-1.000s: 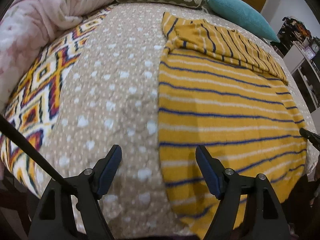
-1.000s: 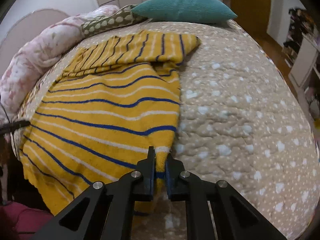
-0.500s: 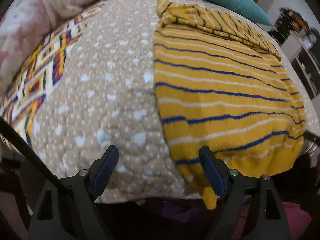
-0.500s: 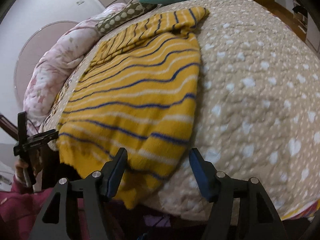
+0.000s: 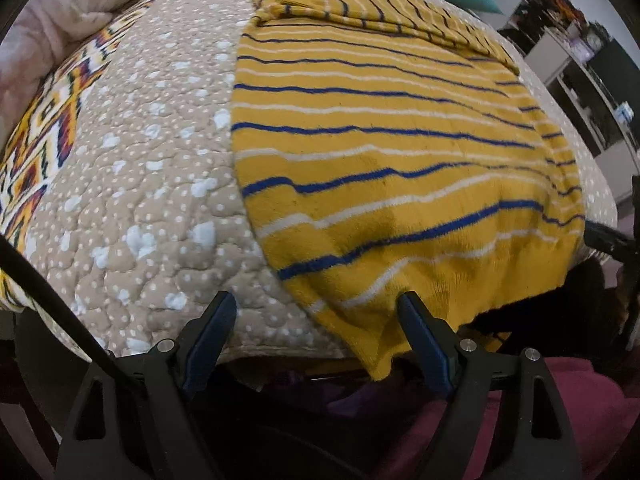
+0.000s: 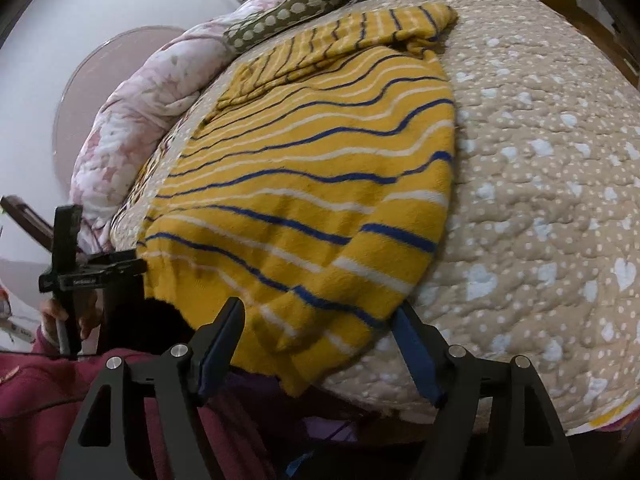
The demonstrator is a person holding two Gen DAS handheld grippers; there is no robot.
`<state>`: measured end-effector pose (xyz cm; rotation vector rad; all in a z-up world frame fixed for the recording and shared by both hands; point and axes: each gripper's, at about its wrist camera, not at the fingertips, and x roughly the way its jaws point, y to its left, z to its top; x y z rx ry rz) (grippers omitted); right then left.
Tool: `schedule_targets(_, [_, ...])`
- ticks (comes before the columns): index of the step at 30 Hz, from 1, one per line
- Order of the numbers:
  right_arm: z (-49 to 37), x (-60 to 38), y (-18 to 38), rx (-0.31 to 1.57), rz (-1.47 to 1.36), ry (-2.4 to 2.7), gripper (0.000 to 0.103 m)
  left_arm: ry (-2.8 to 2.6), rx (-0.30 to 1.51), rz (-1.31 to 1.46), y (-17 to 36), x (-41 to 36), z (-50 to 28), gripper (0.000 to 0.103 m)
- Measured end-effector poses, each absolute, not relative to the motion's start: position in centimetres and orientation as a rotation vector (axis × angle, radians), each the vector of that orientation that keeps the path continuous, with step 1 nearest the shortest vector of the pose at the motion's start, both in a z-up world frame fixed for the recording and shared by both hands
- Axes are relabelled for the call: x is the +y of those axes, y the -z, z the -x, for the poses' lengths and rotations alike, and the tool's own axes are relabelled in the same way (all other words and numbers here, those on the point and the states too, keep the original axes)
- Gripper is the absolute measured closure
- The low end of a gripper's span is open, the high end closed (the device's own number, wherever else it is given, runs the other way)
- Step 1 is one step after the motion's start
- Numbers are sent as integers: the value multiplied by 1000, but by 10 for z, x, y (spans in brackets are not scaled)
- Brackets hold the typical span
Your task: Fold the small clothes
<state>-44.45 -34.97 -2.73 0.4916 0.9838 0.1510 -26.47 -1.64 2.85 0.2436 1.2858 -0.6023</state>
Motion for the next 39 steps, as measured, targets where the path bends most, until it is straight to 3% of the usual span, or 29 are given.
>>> schedule_targets(2, [446,-346,28,984,-473,-158,23,611,1288,-265,-23,-18,268,15])
schedule_targets(15, [443,-338,34,984,-514,-214,23,660,1333,-177,-22,-27,266,15])
schedule_targets(18, [444,-329,37,1017,-503,-278,35,694,1340,-147,-24,-30,266,18])
schedule_targets(24, [434,-321,43,1007,-511,-280,36,676,1346,-131,-21,-27,265,19])
schedule_targets(25, [433,-320,44,998,-519,-276,37,671,1336,-155,-20,-35,266,25])
schedule_targets(27, [434,-315,40,978,-474,-271,58,641,1314,-200,-19,-36,268,37])
schedule_targets(28, [435,-312,37,965,-436,-263,75,632,1308,-198,-18,-34,268,43])
schedule_targets(29, [435,-311,35,953,-423,-262,79,615,1303,-181,-19,-30,267,51])
schedule_targets(33, [434,-308,29,928,-406,-262,81,591,1298,-125,-28,-15,264,78])
schedule_targets(34, [434,-307,27,922,-400,-262,82,611,1290,-111,-35,-14,262,91])
schedule_targets(39, [435,-311,4,852,-391,-259,82,642,1196,-137,-67,-17,259,93])
